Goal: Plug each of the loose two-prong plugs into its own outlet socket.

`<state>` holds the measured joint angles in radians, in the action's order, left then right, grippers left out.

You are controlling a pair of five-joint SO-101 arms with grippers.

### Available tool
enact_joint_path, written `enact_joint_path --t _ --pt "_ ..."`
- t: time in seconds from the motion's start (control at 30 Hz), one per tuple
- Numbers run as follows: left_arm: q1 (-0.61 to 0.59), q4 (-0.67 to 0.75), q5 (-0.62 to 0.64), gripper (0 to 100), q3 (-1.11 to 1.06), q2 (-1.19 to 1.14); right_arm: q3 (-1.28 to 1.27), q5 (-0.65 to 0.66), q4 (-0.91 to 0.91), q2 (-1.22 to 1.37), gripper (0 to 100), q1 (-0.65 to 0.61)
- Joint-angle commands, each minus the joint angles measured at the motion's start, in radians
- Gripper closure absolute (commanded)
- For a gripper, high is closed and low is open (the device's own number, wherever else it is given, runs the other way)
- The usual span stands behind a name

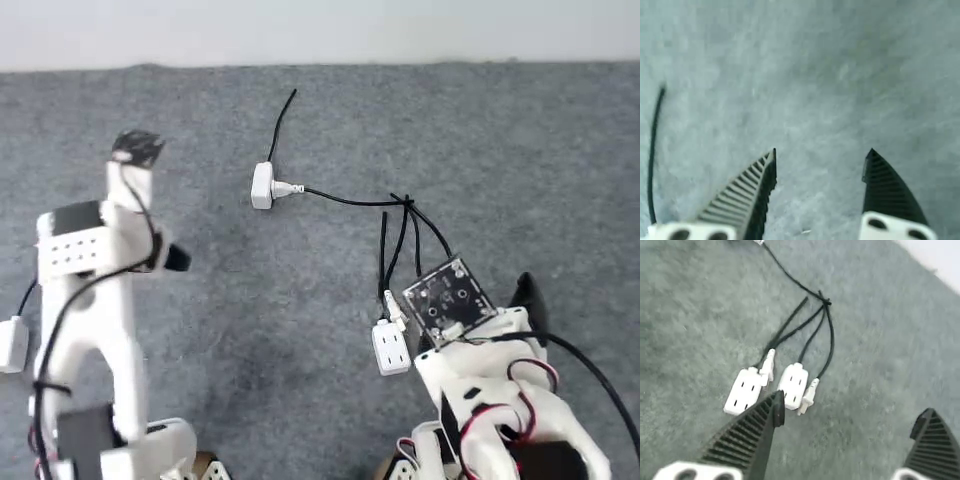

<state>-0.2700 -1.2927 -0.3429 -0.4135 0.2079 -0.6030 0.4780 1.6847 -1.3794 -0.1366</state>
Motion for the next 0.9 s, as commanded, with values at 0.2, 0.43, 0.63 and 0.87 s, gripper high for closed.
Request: enact_joint_path --t 0.2,0.43,0.63,0.87 --pt "0.152 -0.032 0.115 73 -0.156 0.430 0.020 0.005 -0.044 0.191 61.5 -0.160" --pt "0.203 0.146 0.144 73 -0.414 0.635 0.092 0.003 -0.088 0.553 61.5 -0.194" --pt "0.199 0.313 0.184 73 -0.561 0.689 0.075 -0.048 -0.183 0.763 61.5 -0.289" --pt "0.195 0.394 0.186 73 -0.621 0.689 0.072 -0.054 -0.259 0.923 61.5 -0.401"
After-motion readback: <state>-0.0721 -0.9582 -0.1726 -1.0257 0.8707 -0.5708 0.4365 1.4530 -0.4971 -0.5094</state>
